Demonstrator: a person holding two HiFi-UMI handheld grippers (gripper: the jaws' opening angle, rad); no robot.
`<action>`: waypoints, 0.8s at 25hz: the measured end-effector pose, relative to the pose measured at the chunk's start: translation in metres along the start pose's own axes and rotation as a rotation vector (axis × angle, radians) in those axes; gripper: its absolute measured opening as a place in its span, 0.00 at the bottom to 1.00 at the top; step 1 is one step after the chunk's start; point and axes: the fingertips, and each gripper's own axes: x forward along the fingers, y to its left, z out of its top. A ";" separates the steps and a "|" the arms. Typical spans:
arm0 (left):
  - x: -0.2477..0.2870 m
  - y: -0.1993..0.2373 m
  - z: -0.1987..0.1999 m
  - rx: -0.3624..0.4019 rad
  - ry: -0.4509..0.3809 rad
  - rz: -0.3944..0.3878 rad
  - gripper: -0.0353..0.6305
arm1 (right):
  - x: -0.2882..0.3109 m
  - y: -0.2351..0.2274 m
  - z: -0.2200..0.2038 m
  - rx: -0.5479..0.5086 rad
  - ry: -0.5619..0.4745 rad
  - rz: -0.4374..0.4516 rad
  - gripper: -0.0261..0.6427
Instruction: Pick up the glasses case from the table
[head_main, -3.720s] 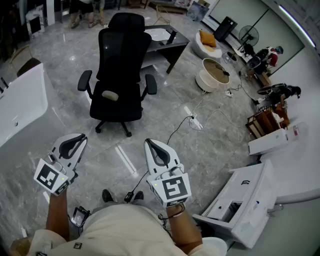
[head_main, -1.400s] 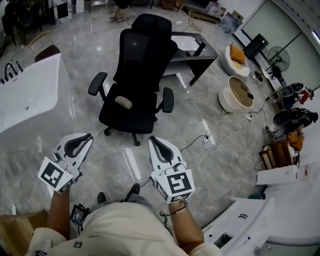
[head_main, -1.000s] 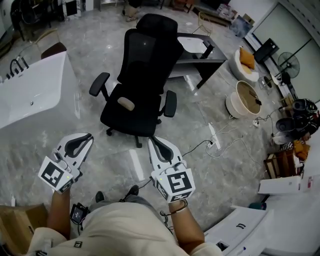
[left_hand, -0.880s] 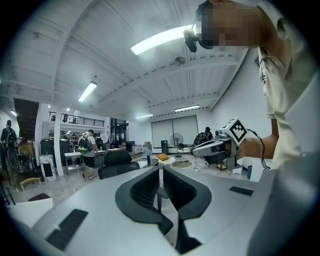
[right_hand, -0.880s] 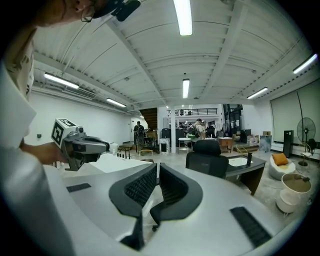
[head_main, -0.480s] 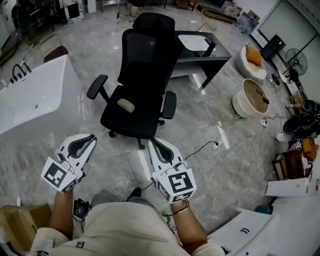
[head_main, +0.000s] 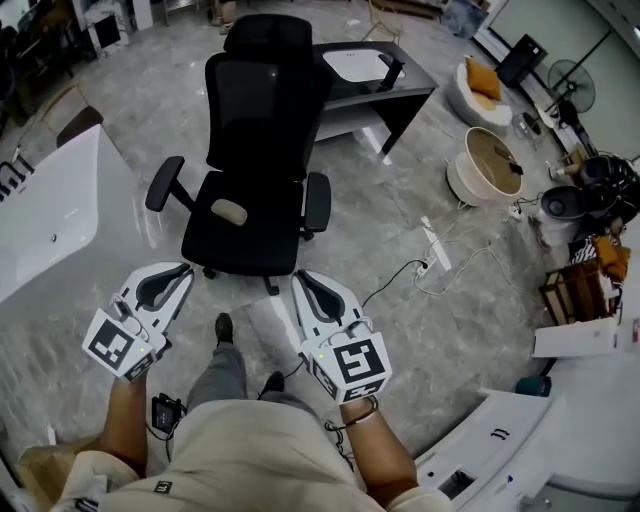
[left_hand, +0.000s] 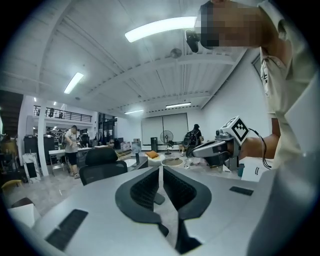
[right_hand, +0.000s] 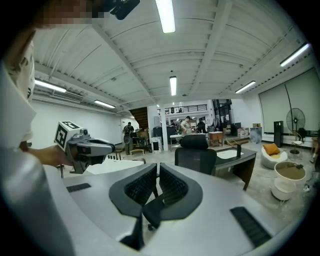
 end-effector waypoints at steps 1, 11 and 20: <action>0.011 0.010 -0.003 -0.001 -0.003 -0.020 0.12 | 0.009 -0.006 -0.003 0.001 0.007 -0.018 0.08; 0.065 0.070 0.008 0.041 -0.091 -0.183 0.11 | 0.058 -0.017 0.003 0.016 0.028 -0.160 0.08; 0.101 0.147 0.005 0.043 -0.099 -0.277 0.12 | 0.134 -0.022 0.012 0.018 0.058 -0.229 0.08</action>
